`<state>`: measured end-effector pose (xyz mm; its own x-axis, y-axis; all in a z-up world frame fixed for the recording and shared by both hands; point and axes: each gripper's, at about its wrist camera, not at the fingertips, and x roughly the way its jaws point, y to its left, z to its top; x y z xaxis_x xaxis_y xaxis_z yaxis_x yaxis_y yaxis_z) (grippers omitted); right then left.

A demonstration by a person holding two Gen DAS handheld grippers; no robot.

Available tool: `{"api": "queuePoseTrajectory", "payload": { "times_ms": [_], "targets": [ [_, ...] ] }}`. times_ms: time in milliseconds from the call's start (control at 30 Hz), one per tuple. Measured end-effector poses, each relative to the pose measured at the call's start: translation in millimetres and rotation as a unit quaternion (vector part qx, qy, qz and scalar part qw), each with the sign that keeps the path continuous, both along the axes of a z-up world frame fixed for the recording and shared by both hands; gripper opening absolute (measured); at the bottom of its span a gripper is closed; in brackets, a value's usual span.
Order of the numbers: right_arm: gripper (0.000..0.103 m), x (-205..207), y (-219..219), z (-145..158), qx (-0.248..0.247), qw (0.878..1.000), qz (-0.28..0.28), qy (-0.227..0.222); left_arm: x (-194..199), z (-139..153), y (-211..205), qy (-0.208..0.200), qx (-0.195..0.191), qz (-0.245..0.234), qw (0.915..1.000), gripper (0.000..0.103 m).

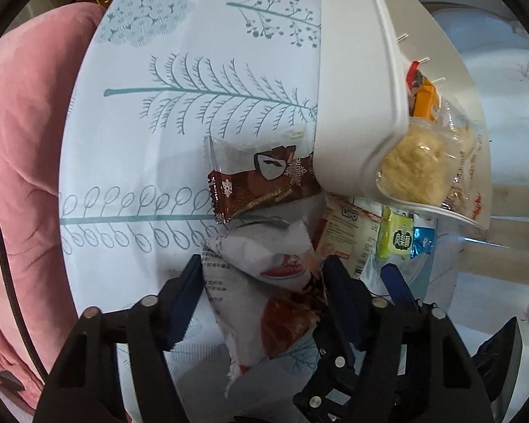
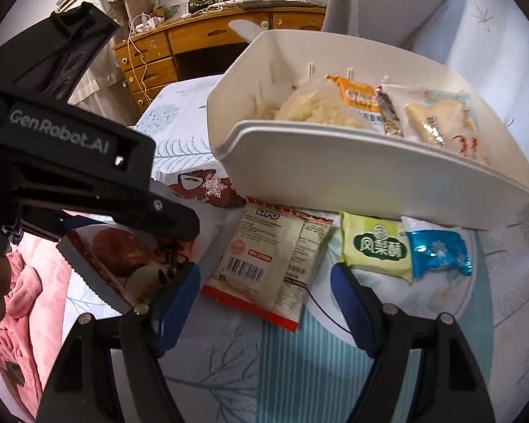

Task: Organize snacks

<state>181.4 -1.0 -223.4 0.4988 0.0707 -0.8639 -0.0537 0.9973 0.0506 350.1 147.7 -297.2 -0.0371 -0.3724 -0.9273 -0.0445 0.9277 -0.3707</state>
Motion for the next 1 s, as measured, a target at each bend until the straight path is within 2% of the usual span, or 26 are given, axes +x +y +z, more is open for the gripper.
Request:
{"api": "queuePoseTrajectory", "payload": {
  "times_ms": [167, 300, 467, 800, 1000],
  "targets": [
    [0.075, 7, 1, -7, -0.003, 1.000, -0.004, 0.004, 2, -3, -2, 0.002, 0.003, 0.004, 1.0000, 0.059],
    [0.072, 14, 1, -11, -0.005, 1.000, 0.001, 0.010, 0, -6, 2, 0.004, 0.000, 0.023, 0.9997, 0.050],
    [0.067, 24, 7, -15, -0.006, 1.000, 0.014, 0.018, -4, -4, 17, 0.007, 0.000, 0.045, 0.9990, 0.044],
    [0.065, 37, 22, -20, -0.025, 0.998, 0.039, 0.031, -24, 26, 46, -0.028, -0.011, 0.080, 0.9963, 0.044],
    [0.058, 39, 34, -22, -0.057, 0.997, 0.036, 0.035, -43, 55, 68, -0.060, -0.016, 0.089, 0.9941, 0.044]
  ]
}}
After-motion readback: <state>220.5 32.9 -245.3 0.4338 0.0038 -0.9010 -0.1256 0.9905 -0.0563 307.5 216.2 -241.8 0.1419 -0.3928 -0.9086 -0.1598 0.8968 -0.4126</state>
